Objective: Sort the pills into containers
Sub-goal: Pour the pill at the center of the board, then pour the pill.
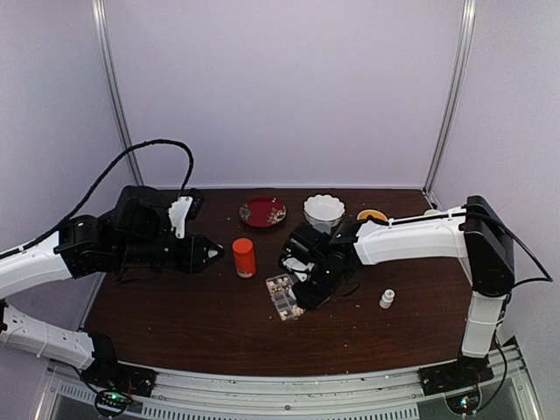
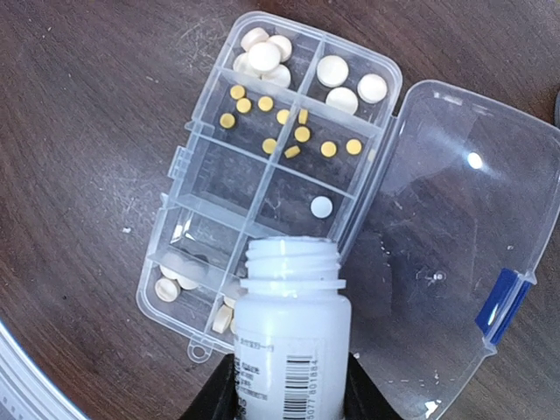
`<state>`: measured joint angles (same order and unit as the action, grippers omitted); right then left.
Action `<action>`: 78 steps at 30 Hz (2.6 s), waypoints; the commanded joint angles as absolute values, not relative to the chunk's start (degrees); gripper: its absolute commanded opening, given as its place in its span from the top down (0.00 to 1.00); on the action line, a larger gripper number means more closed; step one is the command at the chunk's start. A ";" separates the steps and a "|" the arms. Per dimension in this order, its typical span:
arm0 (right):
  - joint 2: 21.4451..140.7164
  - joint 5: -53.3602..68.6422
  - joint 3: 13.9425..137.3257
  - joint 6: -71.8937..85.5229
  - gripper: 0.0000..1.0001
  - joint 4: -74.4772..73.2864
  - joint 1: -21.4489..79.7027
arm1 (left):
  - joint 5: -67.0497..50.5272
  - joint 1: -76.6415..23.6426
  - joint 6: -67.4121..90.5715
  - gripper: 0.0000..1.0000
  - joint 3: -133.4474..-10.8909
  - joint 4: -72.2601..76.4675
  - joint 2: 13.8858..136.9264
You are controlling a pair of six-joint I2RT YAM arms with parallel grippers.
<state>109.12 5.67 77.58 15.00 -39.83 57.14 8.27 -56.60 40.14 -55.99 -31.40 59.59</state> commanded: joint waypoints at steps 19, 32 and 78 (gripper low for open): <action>106.37 6.77 76.71 15.59 1.00 -36.68 57.31 | 7.48 -56.24 39.68 1.00 -56.75 -29.81 60.04; 107.46 7.36 77.81 15.85 1.00 -37.64 57.31 | 7.57 -56.16 39.77 1.00 -56.58 -30.00 59.71; 110.69 10.23 81.66 14.15 1.00 -38.92 58.40 | 7.46 -56.23 39.64 1.00 -56.43 -30.29 59.18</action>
<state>109.32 11.46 78.65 14.94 -36.32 57.76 7.68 -56.62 40.14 -55.99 -31.40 59.83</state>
